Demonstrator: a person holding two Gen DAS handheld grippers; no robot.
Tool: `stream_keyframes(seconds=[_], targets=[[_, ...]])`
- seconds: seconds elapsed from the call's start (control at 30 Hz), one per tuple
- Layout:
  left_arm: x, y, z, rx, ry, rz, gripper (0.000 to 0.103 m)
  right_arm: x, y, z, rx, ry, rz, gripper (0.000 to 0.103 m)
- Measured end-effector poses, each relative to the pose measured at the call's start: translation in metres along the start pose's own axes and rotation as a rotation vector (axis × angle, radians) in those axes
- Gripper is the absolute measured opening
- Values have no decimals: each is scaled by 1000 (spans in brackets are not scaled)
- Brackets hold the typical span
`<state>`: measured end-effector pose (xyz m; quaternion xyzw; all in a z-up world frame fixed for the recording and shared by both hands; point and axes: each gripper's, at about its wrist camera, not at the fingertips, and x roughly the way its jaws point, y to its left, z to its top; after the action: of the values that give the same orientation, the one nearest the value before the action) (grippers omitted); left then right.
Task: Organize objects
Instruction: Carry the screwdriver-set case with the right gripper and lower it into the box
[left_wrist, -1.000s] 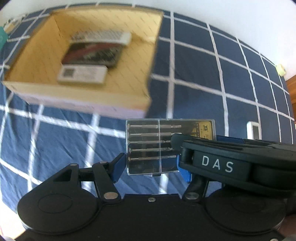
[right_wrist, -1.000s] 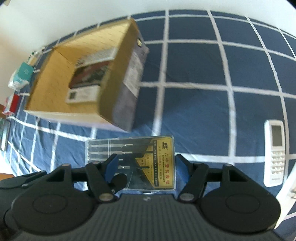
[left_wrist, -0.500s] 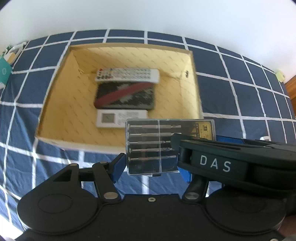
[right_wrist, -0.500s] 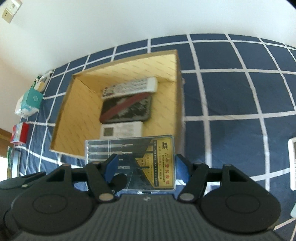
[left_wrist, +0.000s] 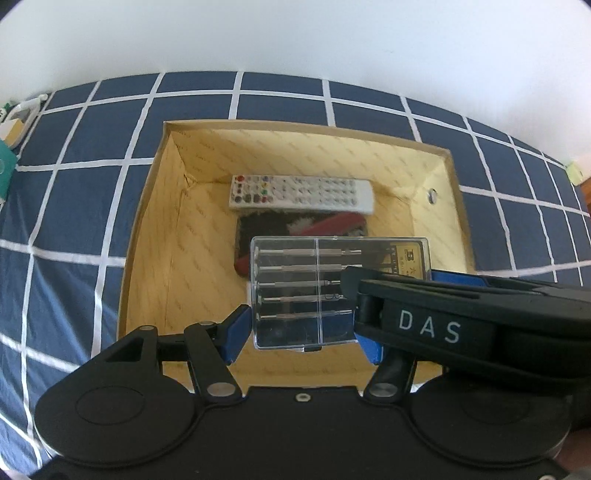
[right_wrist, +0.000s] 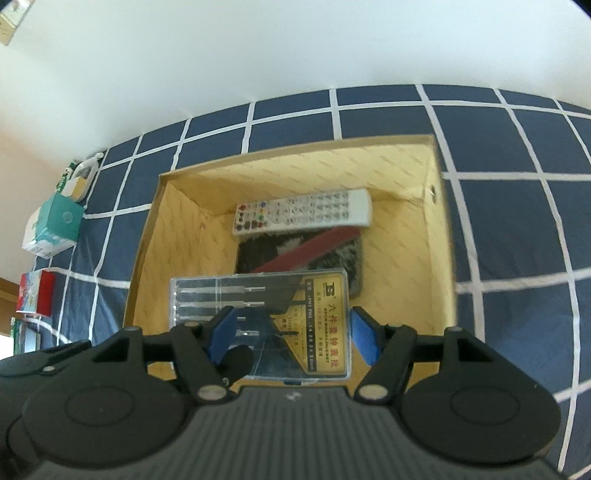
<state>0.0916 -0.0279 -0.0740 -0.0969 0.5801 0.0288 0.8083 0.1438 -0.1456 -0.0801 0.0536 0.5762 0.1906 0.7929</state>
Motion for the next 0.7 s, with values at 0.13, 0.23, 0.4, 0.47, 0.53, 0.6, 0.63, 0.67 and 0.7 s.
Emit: stream_keyframes(seconds=[0.13,0.23,0.4,0.47,0.53,0.6,0.63,0.67,0.7], targets=[[23,11,21,-7,26,-17,60,25,3,21,4,23,-18,67],[41,19,34,-5,47,-25,60,45,2,34,9,43,-27,67],[71,27,52,-3,81,-35,60,76,-1,51,18,77,-38,67],[82,29,59,3,92,-43,60,86,-4,56,25,86,-47,67],[91,30,66,-4,99,-52,60,95,-6,63,30,86,-56,67],[100,29,72,3,104,-60,60,101,-9,68,36,87,-65,67],[103,28,75,9,105,-61,60,104,-11,71,43,88,-67,67],[106,27,78,14,107,-63,60,106,-13,74,49,88,-68,67],[108,27,80,17,108,-65,60,108,-14,76,54,87,-71,67]])
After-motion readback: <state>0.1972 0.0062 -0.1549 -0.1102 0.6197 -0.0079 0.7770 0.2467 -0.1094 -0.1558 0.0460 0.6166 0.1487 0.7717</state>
